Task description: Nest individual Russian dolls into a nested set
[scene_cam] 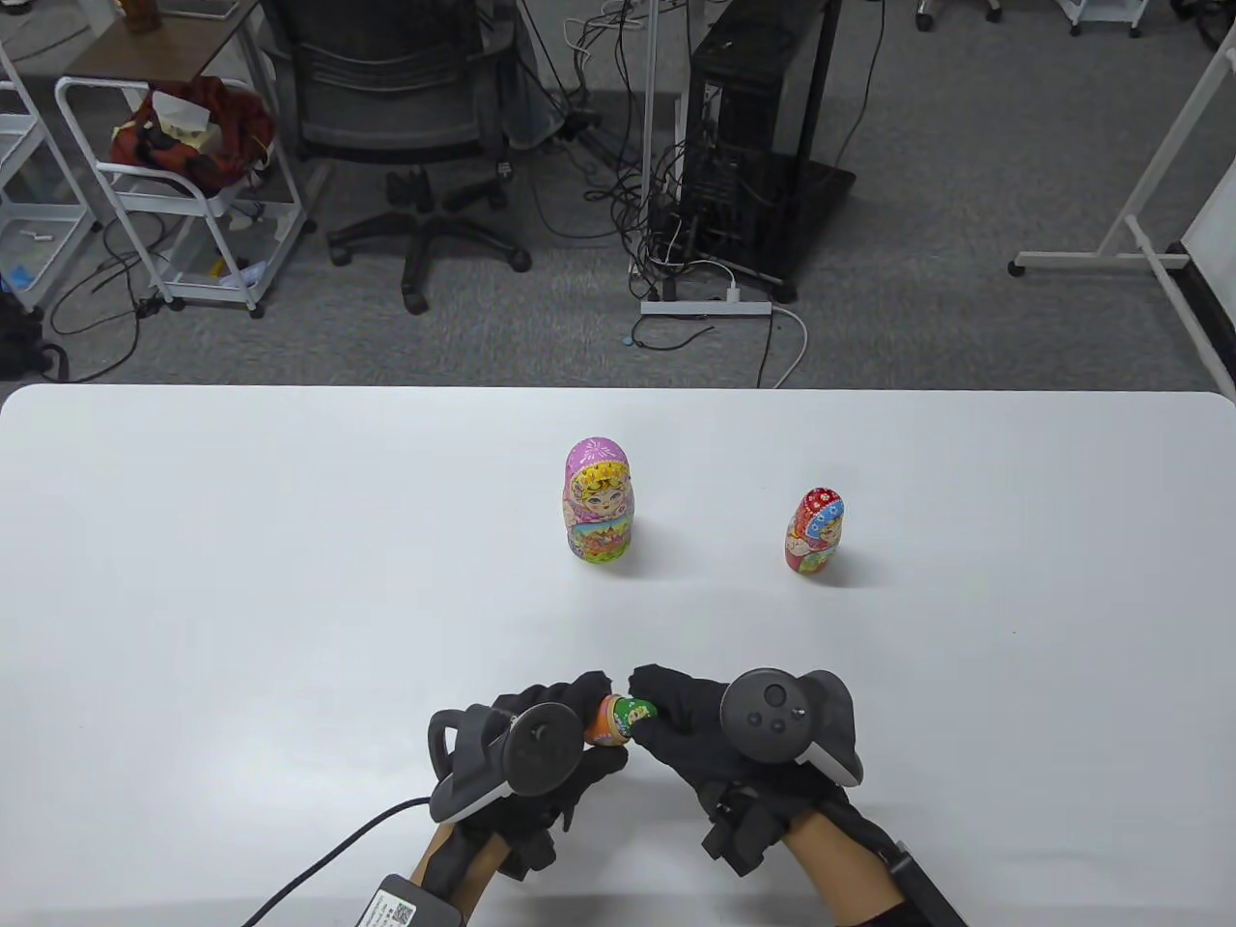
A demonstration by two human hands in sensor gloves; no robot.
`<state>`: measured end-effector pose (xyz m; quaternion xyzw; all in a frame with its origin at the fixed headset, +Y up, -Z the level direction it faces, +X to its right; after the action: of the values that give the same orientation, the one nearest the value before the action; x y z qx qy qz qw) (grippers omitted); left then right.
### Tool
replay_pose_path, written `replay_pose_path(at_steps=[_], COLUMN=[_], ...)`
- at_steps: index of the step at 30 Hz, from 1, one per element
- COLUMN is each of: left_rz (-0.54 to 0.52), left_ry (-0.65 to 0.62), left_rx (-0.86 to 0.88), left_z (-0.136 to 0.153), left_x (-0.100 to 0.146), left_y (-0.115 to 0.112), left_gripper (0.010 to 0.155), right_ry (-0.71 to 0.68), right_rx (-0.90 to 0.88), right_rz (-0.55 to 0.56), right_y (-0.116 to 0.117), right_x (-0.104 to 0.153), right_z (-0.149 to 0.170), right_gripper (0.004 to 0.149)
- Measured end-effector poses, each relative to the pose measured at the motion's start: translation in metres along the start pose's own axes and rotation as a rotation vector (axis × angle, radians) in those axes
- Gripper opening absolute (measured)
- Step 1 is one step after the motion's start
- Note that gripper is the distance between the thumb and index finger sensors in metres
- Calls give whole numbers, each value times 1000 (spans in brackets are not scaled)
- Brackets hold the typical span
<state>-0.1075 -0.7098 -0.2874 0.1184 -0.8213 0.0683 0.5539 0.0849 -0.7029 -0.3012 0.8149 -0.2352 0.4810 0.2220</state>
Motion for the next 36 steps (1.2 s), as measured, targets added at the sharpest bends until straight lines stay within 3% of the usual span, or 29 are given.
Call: replay_pose_path(at_steps=[4,6,10,12,16,21,24,33,36], left_rz=[-7,-12,-20,-20,-24,-20,-18,-11,-7], left_ry=[18,21,26,25,24,32,35,39,43], left_rx=[22,22,26,18,9,6,3,-5,-9], left_z=[4,5,6,6,6,8,8,9,10], left_x=[1,1,1,1,1,0,1,0,0], left_y=[2,2,3,2,2,2,1,1,1], left_gripper=[79,79,79,79,79,79,79,79,79], right_ry=[-16,5,166,273,526,628,662,622,541], right_rx=[52,144,242,347,564,422,394,429,327], right_rz=[2,78,195,157,-59,-252,-269,-230,-147], right_y=[-10,-25,-45,-46,-31,-11,-8,-11,-18], right_x=[3,6,10,10,10,12,13,10,9], right_z=[-1,2,20,32,72,104,113,109,99], right_gripper=[69,70,59,57,62,63,57,56,57])
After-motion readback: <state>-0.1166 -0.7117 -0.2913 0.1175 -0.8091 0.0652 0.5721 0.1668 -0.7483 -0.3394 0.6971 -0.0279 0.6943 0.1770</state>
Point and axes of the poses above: the tracker on the back of each hand, its own z axis roughly to the little-finger side, its own x axis roughly from the fingertips to the wrist, y = z × x, the point moved 2 cm from there along -x, roughly from the wrist to the fingertips, and after that the axes turned 1 degree about z, right-handed, at the moved point
